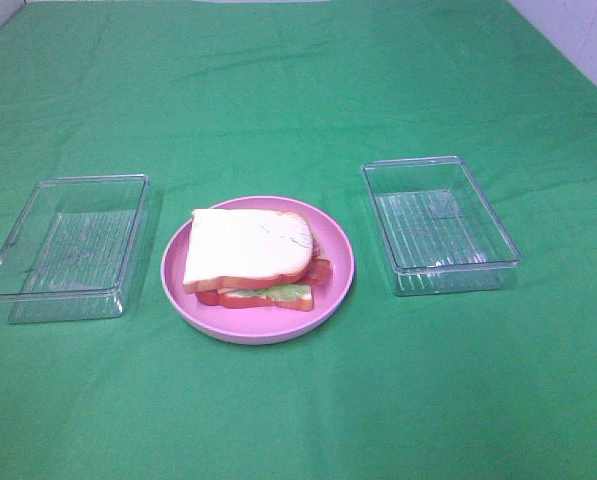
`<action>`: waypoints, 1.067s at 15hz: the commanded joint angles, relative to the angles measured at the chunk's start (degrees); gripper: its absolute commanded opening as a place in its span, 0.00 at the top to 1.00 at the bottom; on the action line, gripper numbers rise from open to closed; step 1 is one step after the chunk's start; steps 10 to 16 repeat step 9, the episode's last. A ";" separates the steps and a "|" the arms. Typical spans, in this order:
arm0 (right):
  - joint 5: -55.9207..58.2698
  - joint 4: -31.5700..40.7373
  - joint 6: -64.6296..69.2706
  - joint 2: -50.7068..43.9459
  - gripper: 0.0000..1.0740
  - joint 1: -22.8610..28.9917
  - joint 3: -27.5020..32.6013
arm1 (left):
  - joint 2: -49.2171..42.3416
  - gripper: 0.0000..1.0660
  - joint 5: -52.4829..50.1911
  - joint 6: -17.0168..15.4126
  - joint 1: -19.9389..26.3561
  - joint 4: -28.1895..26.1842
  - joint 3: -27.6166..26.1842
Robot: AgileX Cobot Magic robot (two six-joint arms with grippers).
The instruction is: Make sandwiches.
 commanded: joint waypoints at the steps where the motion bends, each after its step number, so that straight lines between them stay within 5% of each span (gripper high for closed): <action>1: -0.63 0.29 -0.11 -0.92 0.15 -0.23 0.11 | -1.03 0.17 -0.29 -0.17 -0.11 -0.40 0.06; 16: -0.63 0.29 -0.06 -0.92 0.15 -0.11 0.11 | -1.03 0.17 -0.29 -0.17 -0.11 -0.40 0.06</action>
